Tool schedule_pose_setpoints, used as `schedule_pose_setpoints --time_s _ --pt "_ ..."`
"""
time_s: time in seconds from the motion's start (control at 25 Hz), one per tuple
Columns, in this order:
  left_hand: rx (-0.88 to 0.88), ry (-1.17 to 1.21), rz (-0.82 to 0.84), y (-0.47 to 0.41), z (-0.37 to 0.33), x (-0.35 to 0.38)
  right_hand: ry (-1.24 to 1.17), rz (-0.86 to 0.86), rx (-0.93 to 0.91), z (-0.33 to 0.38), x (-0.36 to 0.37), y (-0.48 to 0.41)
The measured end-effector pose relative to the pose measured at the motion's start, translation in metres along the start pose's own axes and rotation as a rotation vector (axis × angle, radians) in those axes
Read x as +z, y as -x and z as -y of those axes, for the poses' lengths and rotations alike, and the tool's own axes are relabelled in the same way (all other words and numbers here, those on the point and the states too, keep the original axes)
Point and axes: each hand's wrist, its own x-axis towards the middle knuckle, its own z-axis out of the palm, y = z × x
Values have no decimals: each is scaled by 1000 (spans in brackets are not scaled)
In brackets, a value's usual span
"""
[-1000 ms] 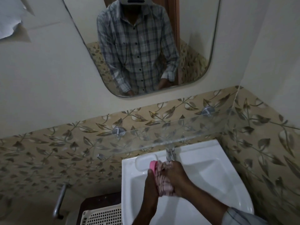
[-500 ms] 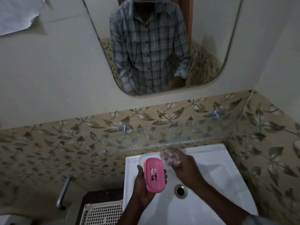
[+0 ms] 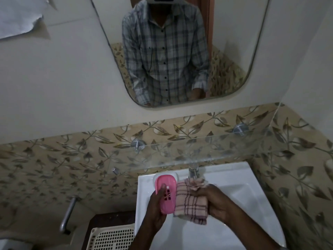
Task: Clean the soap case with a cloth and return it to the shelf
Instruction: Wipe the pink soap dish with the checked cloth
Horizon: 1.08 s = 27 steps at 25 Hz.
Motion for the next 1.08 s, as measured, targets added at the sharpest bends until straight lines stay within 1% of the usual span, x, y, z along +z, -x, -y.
schedule_pose_setpoints --time_s 0.04,0.08,0.2,0.28,0.44,0.52,0.64,0.68,0.76,0.84,0.92,0.96,1.0,1.04,1.08 --pt "29 -46 -9 -2 -3 -4 -103 -5 -14 3 -9 3" --pt "44 -105 -27 -4 -3 -8 -149 -33 -44 4 -16 3" --pt "92 -252 -164 -2 -2 -9 -238 -80 -120 0 -20 6" --pt "88 -247 -163 -1 -2 -7 -235 -86 -168 -5 -16 8" --pt "32 -115 -80 3 -6 2 -122 -166 -199 -10 -7 13" --pt "41 -173 -101 8 -9 5 -75 -188 -195 -10 -8 14" --pt "143 -499 -177 12 -13 8 98 -216 -272 -3 -7 13" --pt "171 -585 -166 14 -12 10 183 -206 -317 1 -1 13" --pt "223 -674 -137 17 -8 19 401 -206 -398 -2 20 14" --pt "303 -716 -151 21 -3 28 774 -213 -539 -21 39 10" --pt "419 -725 -178 25 4 31 1296 -128 -751 -38 51 8" --pt "460 -719 -192 28 6 30 1403 -81 -781 -40 50 6" --pt "478 -712 -205 32 8 29 1353 -75 -764 -40 50 8" --pt "484 -708 -217 35 8 26 1157 -131 -762 -38 52 10" --pt "485 -695 -231 35 7 23 1019 -227 -761 -36 49 9"
